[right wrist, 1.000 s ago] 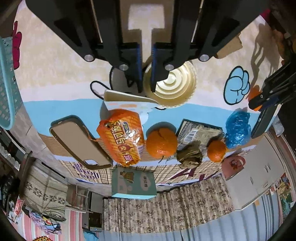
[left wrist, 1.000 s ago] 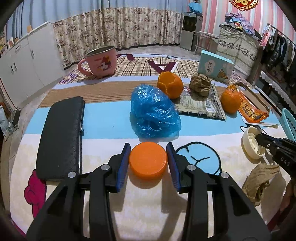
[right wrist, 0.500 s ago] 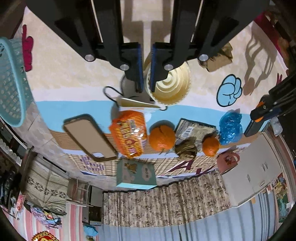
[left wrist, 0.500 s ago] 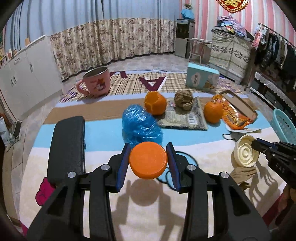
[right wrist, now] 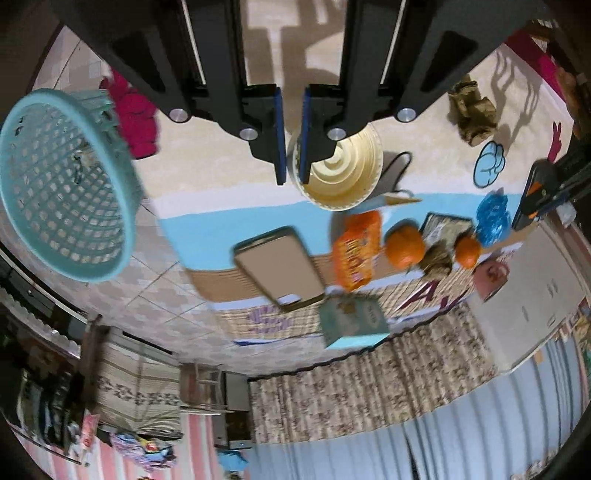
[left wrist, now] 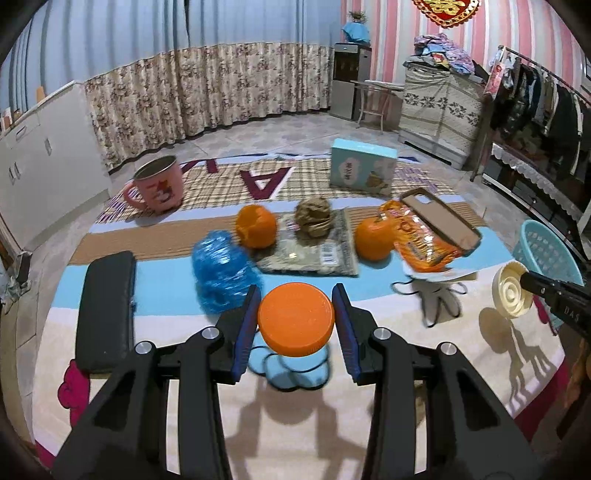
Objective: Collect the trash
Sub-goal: 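Carry the orange lid and cream lid to the blue basket and release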
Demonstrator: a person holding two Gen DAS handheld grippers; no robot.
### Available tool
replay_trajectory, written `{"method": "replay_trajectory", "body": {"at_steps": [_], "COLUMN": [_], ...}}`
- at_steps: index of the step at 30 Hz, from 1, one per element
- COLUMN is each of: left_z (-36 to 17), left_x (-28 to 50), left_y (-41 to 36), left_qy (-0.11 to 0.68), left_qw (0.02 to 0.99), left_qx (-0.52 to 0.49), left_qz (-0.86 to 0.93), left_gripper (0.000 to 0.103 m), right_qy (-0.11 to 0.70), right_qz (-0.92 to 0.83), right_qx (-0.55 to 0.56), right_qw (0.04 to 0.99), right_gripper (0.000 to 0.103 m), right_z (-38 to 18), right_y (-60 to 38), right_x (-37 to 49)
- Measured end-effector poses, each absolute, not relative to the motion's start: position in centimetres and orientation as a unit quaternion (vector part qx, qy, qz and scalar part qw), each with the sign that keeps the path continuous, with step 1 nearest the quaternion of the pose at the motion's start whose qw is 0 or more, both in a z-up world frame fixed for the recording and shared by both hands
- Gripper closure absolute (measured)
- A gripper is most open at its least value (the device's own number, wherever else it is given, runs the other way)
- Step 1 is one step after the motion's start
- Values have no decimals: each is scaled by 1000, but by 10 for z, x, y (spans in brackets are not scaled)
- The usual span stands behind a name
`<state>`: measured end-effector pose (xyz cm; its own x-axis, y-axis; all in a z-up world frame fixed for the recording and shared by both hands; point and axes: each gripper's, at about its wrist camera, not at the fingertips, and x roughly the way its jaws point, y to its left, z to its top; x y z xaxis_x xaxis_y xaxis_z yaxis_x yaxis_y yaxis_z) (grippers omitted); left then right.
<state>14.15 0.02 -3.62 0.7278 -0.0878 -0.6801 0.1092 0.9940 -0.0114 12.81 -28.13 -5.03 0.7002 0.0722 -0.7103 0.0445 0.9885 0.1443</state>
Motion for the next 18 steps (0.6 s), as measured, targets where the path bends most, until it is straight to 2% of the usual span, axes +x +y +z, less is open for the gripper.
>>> {"method": "replay_trajectory", "body": {"at_steps": [10,18], "left_z": [-23,-16], "left_x": [150,159], "left_y": [-73,-161], "left_qy": [354,343], "left_qw": [930,926], "left_qx": [23,37], "left_qz": [-98,-154], "left_gripper": [64,64], "right_qy": [361,347], "right_qz": [-44,-104], "right_qx": [107,120], "right_qw": [925,924], "right_gripper": [95,95], "right_z": [-28,-17], "right_y": [-360,-438], "right_x": [113,96]}}
